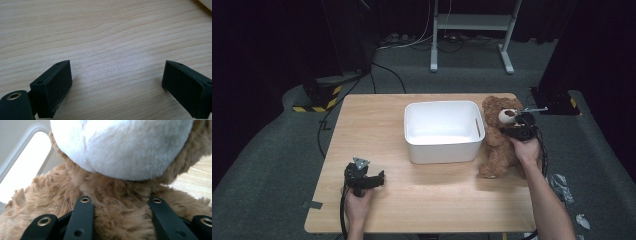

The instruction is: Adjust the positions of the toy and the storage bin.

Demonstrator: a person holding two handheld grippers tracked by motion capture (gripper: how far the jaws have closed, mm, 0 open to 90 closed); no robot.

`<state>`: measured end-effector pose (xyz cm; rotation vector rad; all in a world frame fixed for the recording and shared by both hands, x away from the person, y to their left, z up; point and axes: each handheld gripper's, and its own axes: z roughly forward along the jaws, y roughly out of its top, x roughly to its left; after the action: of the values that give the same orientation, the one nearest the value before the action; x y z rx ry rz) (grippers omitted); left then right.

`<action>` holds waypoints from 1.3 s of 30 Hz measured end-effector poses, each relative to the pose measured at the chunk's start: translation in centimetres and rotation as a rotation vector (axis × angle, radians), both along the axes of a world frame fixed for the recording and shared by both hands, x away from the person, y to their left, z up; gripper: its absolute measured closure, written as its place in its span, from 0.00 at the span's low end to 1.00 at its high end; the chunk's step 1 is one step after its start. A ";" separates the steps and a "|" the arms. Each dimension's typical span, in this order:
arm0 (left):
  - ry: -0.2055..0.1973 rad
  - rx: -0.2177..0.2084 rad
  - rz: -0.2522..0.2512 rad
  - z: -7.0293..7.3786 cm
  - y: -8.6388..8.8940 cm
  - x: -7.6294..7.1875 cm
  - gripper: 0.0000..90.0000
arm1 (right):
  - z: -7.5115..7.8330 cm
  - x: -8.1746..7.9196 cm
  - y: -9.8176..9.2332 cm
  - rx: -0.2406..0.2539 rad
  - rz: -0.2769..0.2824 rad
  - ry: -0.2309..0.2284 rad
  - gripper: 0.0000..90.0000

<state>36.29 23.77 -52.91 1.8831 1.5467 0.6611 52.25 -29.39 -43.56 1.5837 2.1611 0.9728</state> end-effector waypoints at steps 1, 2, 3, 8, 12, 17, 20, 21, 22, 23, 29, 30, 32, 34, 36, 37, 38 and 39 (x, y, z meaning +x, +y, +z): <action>0.000 0.000 0.000 0.0 0.0 0.0 0.10 | 0.0 -0.1 0.0 0.001 -0.005 -0.009 0.79; 0.000 0.000 0.000 0.0 0.0 0.0 0.10 | 0.1 -0.2 -0.1 0.006 0.001 0.001 0.79; 0.000 0.000 0.000 0.0 0.0 0.0 0.10 | 0.1 -0.3 -0.1 0.004 -0.003 -0.013 0.79; 0.000 0.000 0.000 0.0 0.0 0.0 0.10 | 0.4 -0.8 -0.4 0.009 0.003 -0.025 0.79; 0.000 0.000 0.000 0.0 0.0 0.0 0.10 | 0.7 -1.3 -0.5 0.013 0.000 -0.043 0.79; 0.000 0.000 0.000 0.0 0.0 0.0 0.10 | 1.0 -1.8 -0.8 0.024 0.008 -0.065 0.79; 0.000 -0.001 0.000 0.0 0.0 0.0 0.10 | 1.1 -2.1 -0.9 0.028 0.005 -0.082 0.79; 0.000 0.000 0.000 0.0 0.0 0.0 0.10 | 1.3 -2.2 -1.0 0.026 0.008 -0.085 0.79; 0.000 0.000 0.000 0.0 0.0 0.0 0.10 | 1.4 -2.3 -1.0 0.031 0.012 -0.082 0.79; 0.000 0.000 0.000 0.0 0.0 0.0 0.10 | 1.4 -2.4 -1.1 0.031 0.011 -0.093 0.79; 0.000 0.000 0.000 0.0 0.0 0.0 0.10 | 2.0 -3.2 -1.3 0.040 0.020 -0.112 0.79; 0.000 -0.001 0.001 0.0 0.0 0.0 0.10 | 2.1 -3.3 -1.4 0.041 0.025 -0.114 0.79; 0.000 -0.002 0.001 0.0 0.0 0.0 0.10 | 2.3 -3.5 -1.4 0.050 0.025 -0.122 0.79; 0.000 0.000 0.000 0.0 0.0 0.0 0.10 | 2.5 -3.6 -1.4 0.053 0.028 -0.125 0.79; 0.000 0.000 0.000 0.0 0.0 0.0 0.10 | 2.6 -3.8 -1.4 0.054 0.030 -0.137 0.79; 0.000 -0.001 0.000 0.0 0.0 0.0 0.10 | 2.7 -3.9 -1.3 0.058 0.029 -0.145 0.79; 0.000 -0.002 0.001 0.0 0.0 0.0 0.10 | 2.9 -4.1 -1.3 0.062 0.031 -0.143 0.79; 0.000 -0.002 0.002 0.0 0.0 0.0 0.10 | 3.0 -4.2 -1.3 0.065 0.033 -0.150 0.79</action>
<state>36.29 23.75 -52.91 1.8804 1.5485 0.6598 48.10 -30.70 -40.60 1.4568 2.0787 1.1441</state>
